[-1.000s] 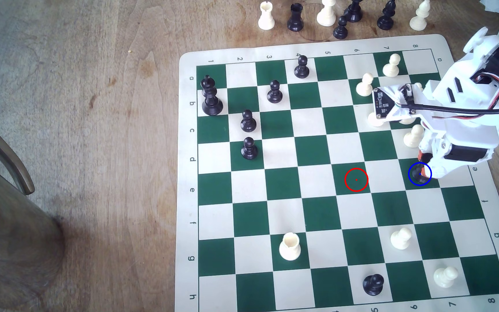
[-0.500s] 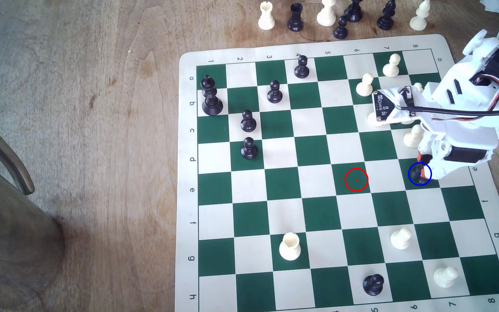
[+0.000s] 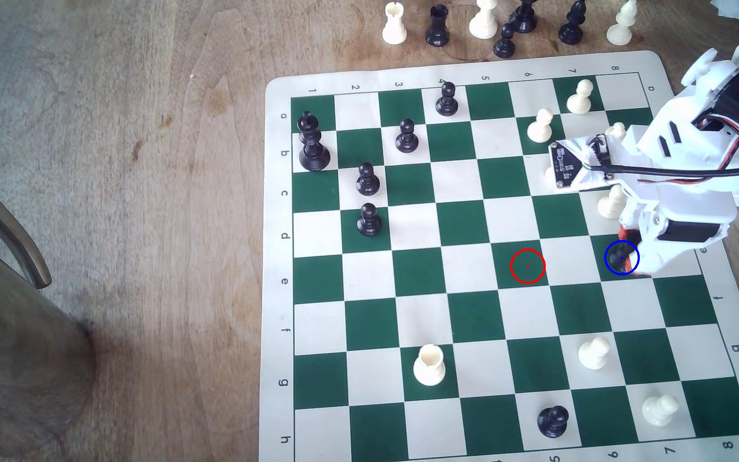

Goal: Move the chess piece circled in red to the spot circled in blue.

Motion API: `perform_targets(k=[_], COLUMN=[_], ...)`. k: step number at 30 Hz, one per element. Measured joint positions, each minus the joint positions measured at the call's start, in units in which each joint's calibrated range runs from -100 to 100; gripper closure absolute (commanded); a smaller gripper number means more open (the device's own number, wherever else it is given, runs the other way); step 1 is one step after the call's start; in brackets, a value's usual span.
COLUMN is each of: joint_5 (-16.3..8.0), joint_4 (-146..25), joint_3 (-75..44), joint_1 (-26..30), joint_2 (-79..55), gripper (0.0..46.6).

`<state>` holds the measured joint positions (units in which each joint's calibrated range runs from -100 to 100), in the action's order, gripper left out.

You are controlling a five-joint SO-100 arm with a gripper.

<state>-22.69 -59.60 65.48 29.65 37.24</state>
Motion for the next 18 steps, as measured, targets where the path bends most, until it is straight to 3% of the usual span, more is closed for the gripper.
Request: perform_targets(k=[18], joint_5=[2.5], joint_4=[-4.5], joint_3=[0.5], joint_1=[-4.7], joint_2=[5.3], gripper=[21.7])
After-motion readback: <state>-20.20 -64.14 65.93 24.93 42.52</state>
